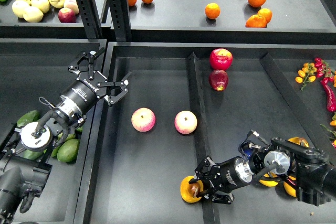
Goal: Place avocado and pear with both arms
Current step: 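Carry the halved fruit with the right gripper into the bin of orange halves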
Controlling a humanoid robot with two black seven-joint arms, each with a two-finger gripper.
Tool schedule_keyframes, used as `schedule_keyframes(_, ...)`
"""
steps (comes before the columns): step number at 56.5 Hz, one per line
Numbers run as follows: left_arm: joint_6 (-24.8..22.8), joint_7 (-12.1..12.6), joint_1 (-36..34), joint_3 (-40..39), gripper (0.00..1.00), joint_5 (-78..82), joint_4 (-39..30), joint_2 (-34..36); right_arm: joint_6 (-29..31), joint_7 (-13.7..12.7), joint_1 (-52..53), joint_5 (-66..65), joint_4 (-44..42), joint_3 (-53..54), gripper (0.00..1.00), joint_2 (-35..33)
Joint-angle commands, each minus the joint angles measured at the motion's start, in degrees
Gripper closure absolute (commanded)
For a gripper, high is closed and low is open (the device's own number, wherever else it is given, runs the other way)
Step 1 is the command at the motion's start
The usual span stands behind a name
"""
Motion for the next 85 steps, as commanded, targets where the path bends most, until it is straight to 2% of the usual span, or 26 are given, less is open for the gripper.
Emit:
schedule_keyframes(1, -0.1, 0.0, -0.1, 0.0, 0.01, 0.0, 0.0, 0.0, 0.0, 0.0, 1.2, 1.9, 0.0, 0.3, 0.79, -0.2)
schedule_keyframes(19, 0.0, 0.0, 0.0, 0.0, 0.01, 0.0, 0.0, 0.0, 0.0, 0.0, 6.4, 7.1, -1.1, 1.3, 0.81, -0.6)
schedule_keyframes(42, 0.0, 0.1, 0.0, 0.0, 0.01, 0.0, 0.0, 0.0, 0.0, 0.0, 7.6, 8.8, 3.3, 0.3, 0.80, -13.0)
schedule_keyframes(54, -0.1, 0.3, -0.1, 0.3, 0.01, 0.0, 0.2, 0.0, 0.0, 0.0, 6.2, 11.8, 5.9, -3.6, 0.80, -20.3)
schedule_keyframes(67, -0.1, 0.3, -0.1, 0.2, 0.01, 0.0, 0.0, 0.0, 0.0, 0.0, 3.2, 11.7, 5.4, -4.5, 0.79, -20.7)
schedule_keyframes(85, 0.0, 0.3, -0.1, 0.1, 0.01, 0.0, -0.1, 0.0, 0.0, 0.0, 2.2, 11.8, 3.0, -4.5, 0.77, -17.2)
